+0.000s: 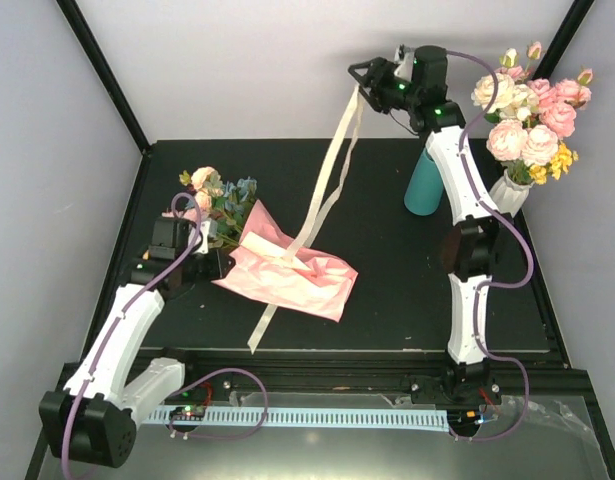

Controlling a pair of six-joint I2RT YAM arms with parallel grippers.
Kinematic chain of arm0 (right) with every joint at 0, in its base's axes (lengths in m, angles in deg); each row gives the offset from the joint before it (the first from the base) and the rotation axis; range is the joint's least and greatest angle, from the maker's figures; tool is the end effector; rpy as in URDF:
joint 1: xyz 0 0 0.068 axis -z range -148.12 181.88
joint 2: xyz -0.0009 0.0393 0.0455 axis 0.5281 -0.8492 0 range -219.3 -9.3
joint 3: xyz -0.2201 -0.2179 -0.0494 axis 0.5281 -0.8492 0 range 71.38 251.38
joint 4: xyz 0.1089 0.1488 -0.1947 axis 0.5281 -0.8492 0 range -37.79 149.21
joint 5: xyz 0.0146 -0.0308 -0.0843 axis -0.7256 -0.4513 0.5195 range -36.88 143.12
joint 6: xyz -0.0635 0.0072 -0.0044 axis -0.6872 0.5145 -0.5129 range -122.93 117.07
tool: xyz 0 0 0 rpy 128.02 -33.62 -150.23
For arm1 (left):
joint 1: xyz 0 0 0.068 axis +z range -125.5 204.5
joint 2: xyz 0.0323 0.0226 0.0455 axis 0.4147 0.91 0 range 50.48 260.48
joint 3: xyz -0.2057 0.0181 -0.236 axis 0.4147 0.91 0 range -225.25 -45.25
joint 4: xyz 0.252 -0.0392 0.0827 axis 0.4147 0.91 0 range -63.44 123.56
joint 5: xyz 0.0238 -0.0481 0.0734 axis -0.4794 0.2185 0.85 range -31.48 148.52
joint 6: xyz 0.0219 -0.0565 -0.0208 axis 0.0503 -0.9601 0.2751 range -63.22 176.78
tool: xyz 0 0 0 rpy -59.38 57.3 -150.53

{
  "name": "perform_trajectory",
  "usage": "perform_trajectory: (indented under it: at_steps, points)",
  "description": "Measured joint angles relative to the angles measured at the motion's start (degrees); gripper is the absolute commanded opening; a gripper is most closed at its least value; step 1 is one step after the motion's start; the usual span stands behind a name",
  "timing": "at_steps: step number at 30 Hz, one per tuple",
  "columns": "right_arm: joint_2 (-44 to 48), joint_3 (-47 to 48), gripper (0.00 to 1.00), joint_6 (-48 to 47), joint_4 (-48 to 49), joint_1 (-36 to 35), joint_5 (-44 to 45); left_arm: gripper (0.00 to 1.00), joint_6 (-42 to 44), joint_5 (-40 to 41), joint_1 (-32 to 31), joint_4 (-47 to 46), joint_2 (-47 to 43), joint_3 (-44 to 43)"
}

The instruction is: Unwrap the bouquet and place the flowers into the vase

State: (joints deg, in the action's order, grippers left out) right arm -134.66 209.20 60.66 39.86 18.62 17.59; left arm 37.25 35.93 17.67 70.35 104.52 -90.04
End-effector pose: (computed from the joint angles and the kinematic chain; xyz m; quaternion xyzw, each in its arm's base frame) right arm 0.5229 0.1528 0.4622 0.1199 0.7311 0.5714 0.3530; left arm 0.1674 -0.0392 0.2840 -0.0412 0.9312 -0.2518 0.2603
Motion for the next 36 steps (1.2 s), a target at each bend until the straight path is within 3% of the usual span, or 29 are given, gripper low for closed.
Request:
perform_trajectory:
  at_steps: [3,6,7,18,26,31,34,36]
  points:
    - [-1.9,0.9,0.78,-4.3,-8.6,1.1,3.5,0.2,-1.0,0.3,0.0,1.2,-1.9,0.0]
    - [-1.6,0.0,0.98,-9.5,-17.4,0.9,6.7,0.2,-1.7,0.6,-0.1,2.6,-3.1,0.0]
    - [-1.0,-0.9,1.0,-11.2,-19.3,0.6,7.6,0.2,-1.9,0.7,-0.2,3.1,-3.4,0.0]
    - [9.3,-8.4,1.0,-29.1,-42.2,-6.8,19.3,0.21,-3.4,1.6,-1.3,5.4,-4.1,2.4]
    - [18.3,-30.4,0.98,-41.5,-42.5,-12.8,21.3,0.25,-7.3,3.2,-3.7,4.9,-1.6,4.6]
    - [24.3,-42.5,1.0,-48.9,-37.0,-17.2,19.5,0.27,-11.5,3.5,-4.6,2.2,0.1,7.5]
    - [31.4,-48.3,1.0,-53.0,-33.8,-21.4,18.4,0.37,-13.6,3.8,-5.1,0.3,0.2,9.0]
    - [36.6,-51.3,1.0,-54.8,-30.1,-23.9,16.5,0.52,-14.9,4.2,-5.3,-0.6,0.2,10.0]
